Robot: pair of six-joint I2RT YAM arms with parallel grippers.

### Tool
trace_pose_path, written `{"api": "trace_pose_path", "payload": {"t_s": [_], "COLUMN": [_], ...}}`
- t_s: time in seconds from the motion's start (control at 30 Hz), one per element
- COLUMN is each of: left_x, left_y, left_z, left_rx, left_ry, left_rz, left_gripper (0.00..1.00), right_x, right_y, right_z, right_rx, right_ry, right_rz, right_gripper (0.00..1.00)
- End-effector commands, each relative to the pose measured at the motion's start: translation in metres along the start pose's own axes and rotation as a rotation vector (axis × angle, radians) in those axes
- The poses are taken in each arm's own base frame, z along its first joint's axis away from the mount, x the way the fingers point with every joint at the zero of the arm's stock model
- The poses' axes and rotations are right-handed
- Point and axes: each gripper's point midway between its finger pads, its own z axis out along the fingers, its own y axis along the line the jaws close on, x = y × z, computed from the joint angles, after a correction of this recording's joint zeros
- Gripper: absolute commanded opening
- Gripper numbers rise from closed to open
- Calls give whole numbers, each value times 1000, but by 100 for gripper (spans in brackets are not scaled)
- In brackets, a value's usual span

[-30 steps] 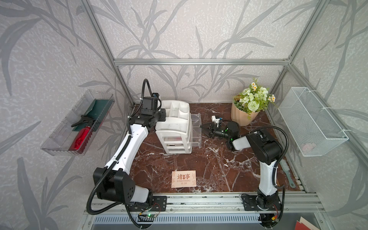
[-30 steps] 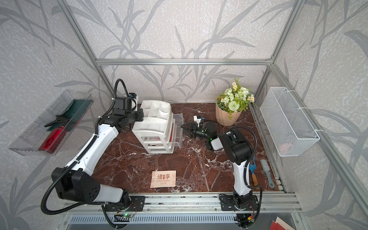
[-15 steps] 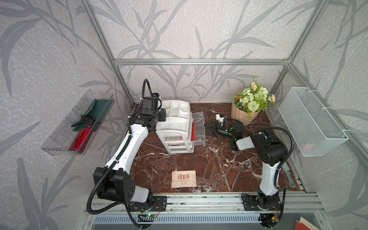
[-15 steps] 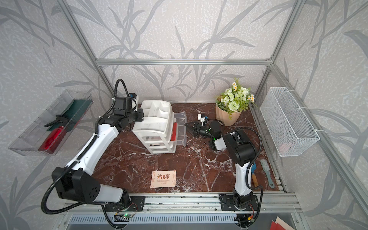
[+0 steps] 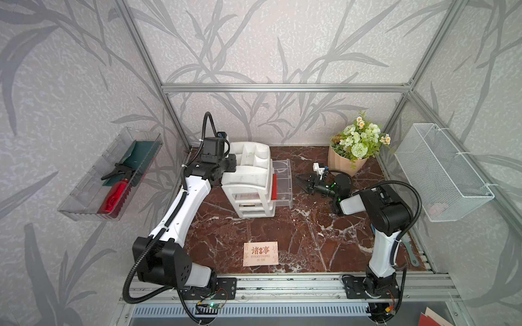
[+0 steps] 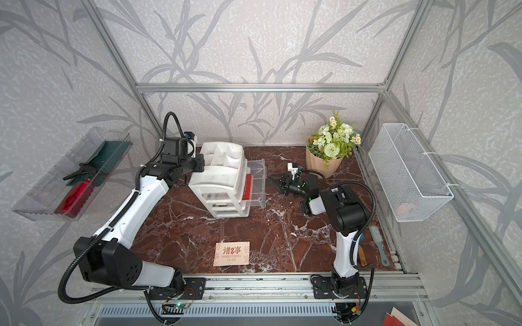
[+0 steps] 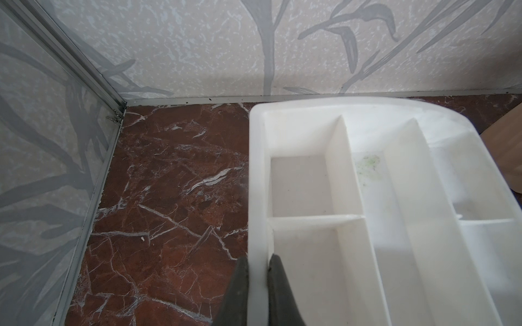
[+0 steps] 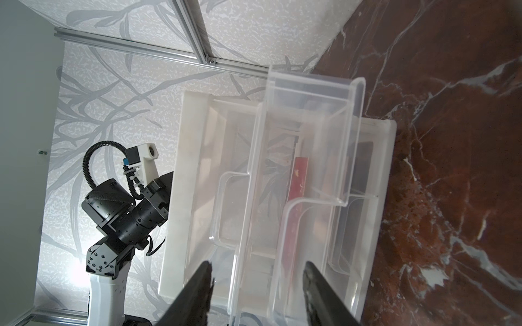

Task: Take the postcards out of the drawer
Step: Open the drawer in the storage box.

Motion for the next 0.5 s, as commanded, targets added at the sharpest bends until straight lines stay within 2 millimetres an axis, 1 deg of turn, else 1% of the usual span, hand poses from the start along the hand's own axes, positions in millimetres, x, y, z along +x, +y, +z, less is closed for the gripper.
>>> {"api": "trace_pose_path", "payload": {"t_s": [0.0,0.17,0.3,0.47], "left_x": [60,57,55,46], "left_y": [8,5,0,-8], "left_z": [16,15,15,12], "left_rx": [-34,-18,12,58], "left_ry": [227,215,204,174], "left_rz": [32,30,20,-3], "left_gripper": [0,0,0,0], "right_x": [1,4,8,9], "right_y": [20,6,3,-3], "right_z": [-3,1,8,9], "right_rx": [-47,-32,-35,-26], "right_ry": [10,27,52,48], "right_rz": [-84,-77,-73,-71], "right_gripper": [52,61,62,61]}}
